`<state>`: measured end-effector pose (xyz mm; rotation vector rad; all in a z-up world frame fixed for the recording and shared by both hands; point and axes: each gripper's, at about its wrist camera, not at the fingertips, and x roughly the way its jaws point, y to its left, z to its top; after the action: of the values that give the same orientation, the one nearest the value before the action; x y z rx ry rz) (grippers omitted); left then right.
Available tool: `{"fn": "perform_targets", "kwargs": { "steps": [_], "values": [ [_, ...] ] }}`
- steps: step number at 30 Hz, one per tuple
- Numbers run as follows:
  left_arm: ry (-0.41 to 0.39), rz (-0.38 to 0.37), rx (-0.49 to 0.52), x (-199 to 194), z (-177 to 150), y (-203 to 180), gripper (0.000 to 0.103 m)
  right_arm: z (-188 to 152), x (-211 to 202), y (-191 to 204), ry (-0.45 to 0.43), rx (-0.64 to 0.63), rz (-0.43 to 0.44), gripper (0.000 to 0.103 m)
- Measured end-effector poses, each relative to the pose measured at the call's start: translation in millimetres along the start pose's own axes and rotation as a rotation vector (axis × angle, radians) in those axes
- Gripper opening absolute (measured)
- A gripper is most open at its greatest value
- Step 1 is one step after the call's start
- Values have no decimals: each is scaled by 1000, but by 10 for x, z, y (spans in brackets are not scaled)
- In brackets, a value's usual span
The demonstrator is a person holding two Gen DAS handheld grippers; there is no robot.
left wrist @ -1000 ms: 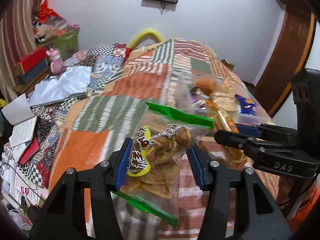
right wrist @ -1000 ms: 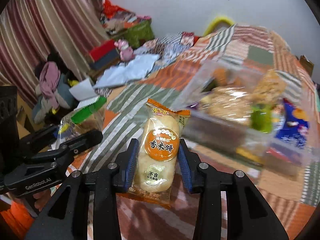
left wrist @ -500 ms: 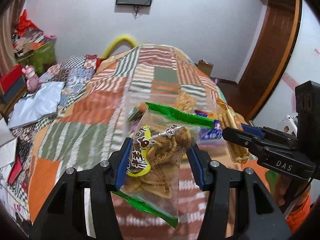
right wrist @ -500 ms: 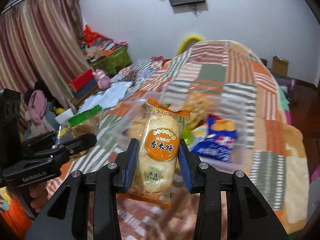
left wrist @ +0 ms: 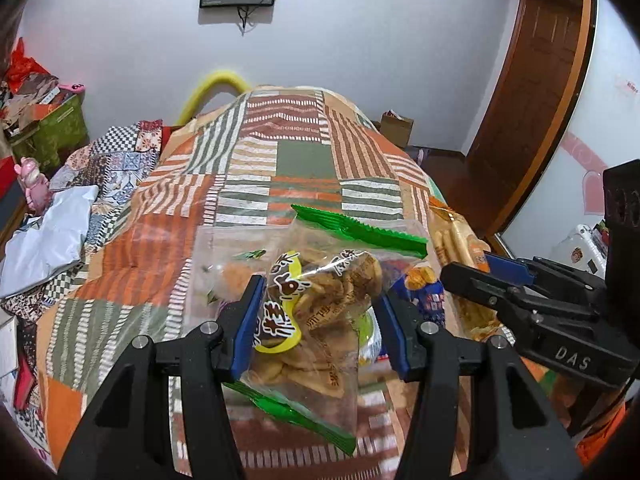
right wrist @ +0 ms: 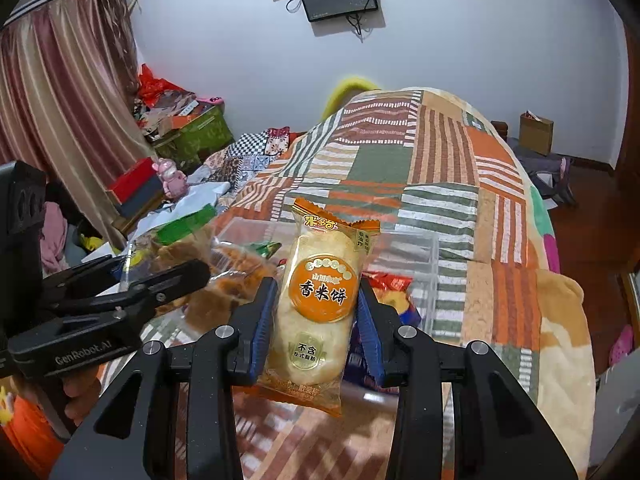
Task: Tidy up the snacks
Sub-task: 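Carry the cracker bag and bun pack over the box and release both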
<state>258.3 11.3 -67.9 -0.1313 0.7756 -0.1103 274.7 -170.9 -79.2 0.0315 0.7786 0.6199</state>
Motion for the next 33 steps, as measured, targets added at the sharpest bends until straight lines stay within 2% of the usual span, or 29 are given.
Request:
{"fn": "perform_targets", "kwargs": {
  "steps": [4, 10, 16, 19, 21, 33],
  "values": [
    [15, 22, 8, 218, 29, 39, 53, 9, 185, -3, 29, 3, 8, 36],
    [-7, 45, 40, 308, 7, 49, 53, -54, 430, 7, 74, -8, 0, 36],
    [5, 36, 43, 372, -11, 67, 53, -100, 521, -23, 106, -15, -17, 36],
    [9, 25, 26, 347, -23, 100, 59, -102, 492, -6, 118, -19, -12, 42],
    [2, 9, 8, 293, -19, 122, 60, -86, 470, 1, 109, -19, -19, 54],
    [-109, -11, 29, -446, -73, 43, 60, -10, -109, 155, -3, -39, -38, 55]
  ]
}}
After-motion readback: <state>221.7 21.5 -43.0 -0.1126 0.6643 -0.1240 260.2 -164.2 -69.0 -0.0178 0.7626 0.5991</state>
